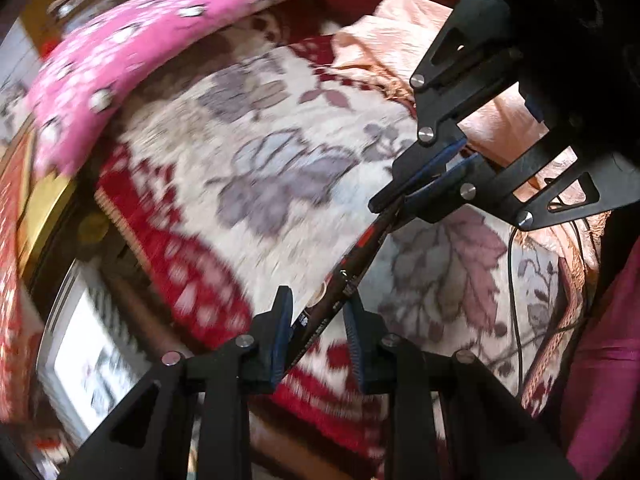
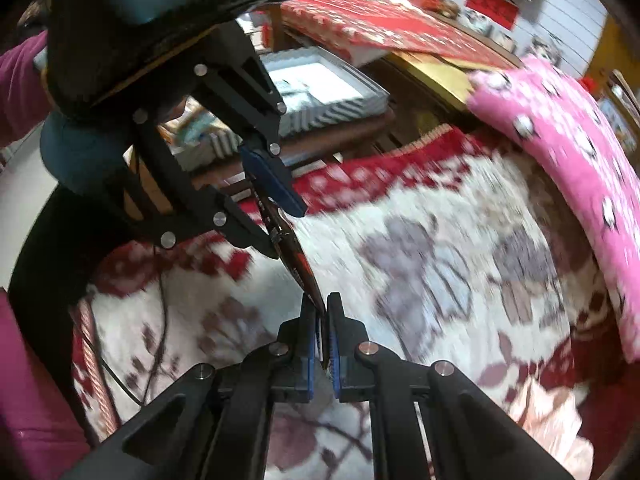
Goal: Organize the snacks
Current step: 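Pass the coffee stick from right tool into left tool's fingers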
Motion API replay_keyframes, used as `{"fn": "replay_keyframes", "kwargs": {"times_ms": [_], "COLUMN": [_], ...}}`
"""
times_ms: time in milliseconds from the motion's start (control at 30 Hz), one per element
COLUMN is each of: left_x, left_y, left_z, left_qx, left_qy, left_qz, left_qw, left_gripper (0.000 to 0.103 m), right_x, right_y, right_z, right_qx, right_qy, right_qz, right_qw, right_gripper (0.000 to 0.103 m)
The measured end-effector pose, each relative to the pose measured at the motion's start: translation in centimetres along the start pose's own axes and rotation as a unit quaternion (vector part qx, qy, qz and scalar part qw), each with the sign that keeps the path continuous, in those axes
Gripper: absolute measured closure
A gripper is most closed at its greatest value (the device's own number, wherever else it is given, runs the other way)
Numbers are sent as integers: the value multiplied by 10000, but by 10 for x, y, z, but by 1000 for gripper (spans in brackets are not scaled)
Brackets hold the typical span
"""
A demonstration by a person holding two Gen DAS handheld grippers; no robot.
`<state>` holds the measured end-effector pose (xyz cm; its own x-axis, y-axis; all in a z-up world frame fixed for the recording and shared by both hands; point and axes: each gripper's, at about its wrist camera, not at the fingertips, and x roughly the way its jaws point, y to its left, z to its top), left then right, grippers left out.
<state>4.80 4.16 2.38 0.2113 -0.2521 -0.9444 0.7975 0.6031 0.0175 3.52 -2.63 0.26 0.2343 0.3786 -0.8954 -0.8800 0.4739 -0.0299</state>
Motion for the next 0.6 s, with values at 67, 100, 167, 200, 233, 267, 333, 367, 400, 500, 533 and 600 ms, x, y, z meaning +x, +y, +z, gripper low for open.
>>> {"fn": "replay_keyframes", "kwargs": {"times_ms": [67, 100, 167, 200, 233, 267, 333, 367, 400, 500, 533, 600], "left_x": [-8, -14, -23, -25, -27, -32, -39, -42, -45, -52, -54, -57], "left_y": [4, 7, 10, 12, 14, 16, 20, 22, 23, 30, 33, 40], "left_z": [-12, -21, -33, -38, -43, -51, -65, -72, -78, -96, -101, -111], "left_qx": [-225, -351, -533, -613, -700, -798, -956, -1043, -1108, -1348, -1442, -1640], "left_qy": [-36, -51, -70, -84, -95, -105, -138, -154, -166, -225, -249, -295], "left_qz": [99, 138, 257, 326, 392, 455, 566, 616, 657, 754, 782, 860], "left_qw": [9997, 9993, 9982, 9976, 9967, 9957, 9937, 9925, 9915, 9877, 9861, 9823], "left_gripper": [78, 78, 78, 78, 78, 78, 78, 78, 78, 78, 78, 78], "right_x": [1, 2, 6, 7, 8, 9, 12, 13, 15, 20, 22, 27], "right_y": [8, 13, 22, 26, 31, 37, 47, 49, 53, 65, 67, 70], "right_z": [12, 20, 31, 36, 42, 47, 57, 61, 65, 79, 84, 94], "right_qx": [-93, -160, -267, -316, -373, -426, -489, -514, -561, -691, -712, -728], "right_qy": [-55, -85, -120, -135, -154, -173, -209, -219, -233, -263, -276, -327], "right_qz": [82, 116, 151, 163, 166, 169, 200, 217, 233, 256, 276, 297], "right_qw": [9999, 9998, 9995, 9993, 9990, 9988, 9984, 9982, 9979, 9969, 9967, 9964], "right_gripper": [97, 97, 97, 97, 97, 97, 97, 97, 97, 97, 97, 97]}}
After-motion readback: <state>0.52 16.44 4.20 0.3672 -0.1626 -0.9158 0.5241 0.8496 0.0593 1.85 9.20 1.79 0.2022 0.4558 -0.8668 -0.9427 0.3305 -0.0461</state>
